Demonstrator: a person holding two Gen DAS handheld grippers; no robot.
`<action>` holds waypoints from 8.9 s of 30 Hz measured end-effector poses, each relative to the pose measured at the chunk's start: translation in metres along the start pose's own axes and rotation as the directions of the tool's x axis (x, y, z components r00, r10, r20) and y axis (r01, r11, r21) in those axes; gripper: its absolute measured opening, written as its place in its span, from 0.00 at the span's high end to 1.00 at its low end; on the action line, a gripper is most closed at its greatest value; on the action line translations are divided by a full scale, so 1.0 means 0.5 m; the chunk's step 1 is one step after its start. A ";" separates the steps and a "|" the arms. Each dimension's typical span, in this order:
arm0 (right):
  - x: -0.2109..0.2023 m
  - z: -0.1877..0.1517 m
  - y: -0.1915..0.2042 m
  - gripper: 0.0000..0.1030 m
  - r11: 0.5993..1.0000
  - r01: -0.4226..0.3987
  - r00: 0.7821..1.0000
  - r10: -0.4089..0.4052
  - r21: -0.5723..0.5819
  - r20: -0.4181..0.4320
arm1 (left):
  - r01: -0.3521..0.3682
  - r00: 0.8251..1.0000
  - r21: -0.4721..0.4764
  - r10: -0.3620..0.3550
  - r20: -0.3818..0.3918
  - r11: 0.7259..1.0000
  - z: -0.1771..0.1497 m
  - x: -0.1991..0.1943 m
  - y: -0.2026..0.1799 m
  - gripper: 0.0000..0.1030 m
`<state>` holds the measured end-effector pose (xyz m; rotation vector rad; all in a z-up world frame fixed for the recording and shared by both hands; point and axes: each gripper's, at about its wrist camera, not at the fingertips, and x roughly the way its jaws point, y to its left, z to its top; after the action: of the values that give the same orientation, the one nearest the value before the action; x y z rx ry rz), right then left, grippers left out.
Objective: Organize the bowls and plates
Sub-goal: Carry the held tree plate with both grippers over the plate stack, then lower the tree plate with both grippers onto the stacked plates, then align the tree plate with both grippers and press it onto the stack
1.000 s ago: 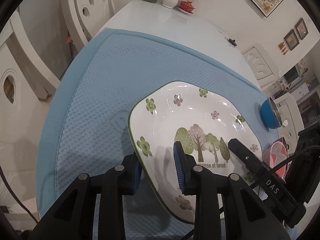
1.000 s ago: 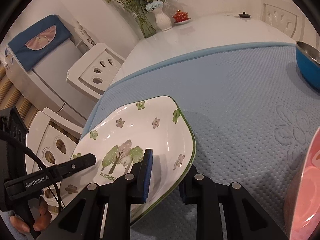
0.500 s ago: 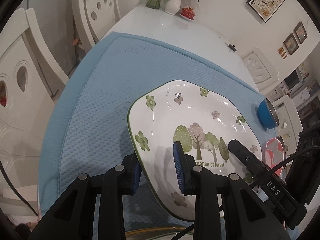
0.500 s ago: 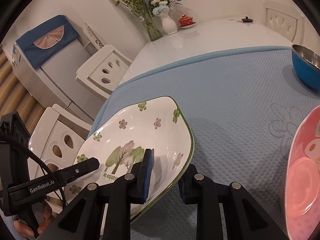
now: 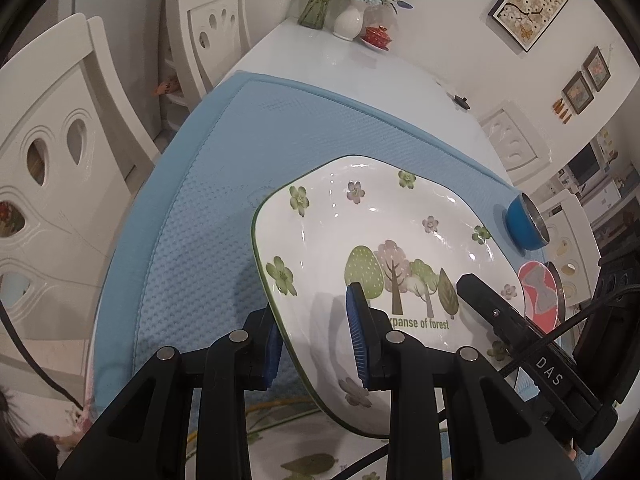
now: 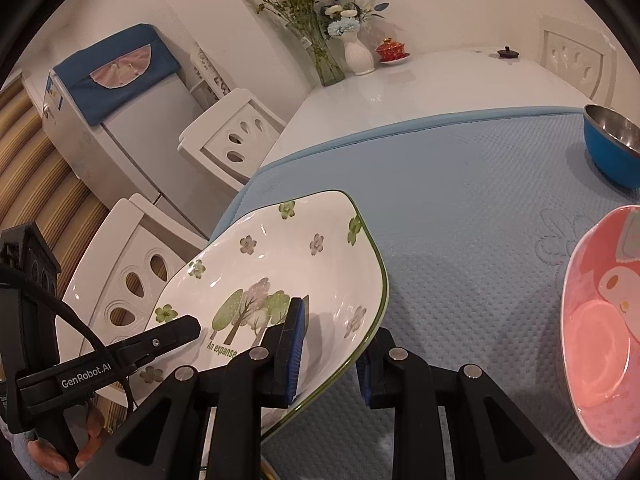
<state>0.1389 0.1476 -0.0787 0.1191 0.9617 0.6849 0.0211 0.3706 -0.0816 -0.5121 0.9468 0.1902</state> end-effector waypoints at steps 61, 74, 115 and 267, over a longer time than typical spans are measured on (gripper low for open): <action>-0.145 -0.128 0.034 0.78 0.999 0.042 0.999 -0.042 -0.007 0.026 | 0.039 0.999 0.086 -0.040 0.012 0.996 -0.121 -0.105 -0.016 0.74; -0.157 -0.150 0.047 0.78 0.999 0.041 0.999 -0.041 0.004 0.022 | 0.033 0.999 0.103 -0.034 0.009 0.994 -0.136 -0.119 -0.013 0.74; -0.160 -0.201 0.074 0.78 0.999 0.049 0.999 -0.049 -0.012 -0.016 | 0.013 0.999 0.094 -0.009 -0.051 0.995 -0.201 -0.141 0.012 0.72; -0.091 -0.294 0.173 0.54 0.984 0.153 0.926 -0.173 -0.086 -0.336 | 0.024 0.967 0.131 0.010 -0.254 0.991 -0.261 -0.106 0.056 0.61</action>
<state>-0.0362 0.1595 -0.0987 -0.1370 1.2695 0.5887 -0.1148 0.3336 -0.1098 -0.4224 1.1995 0.0539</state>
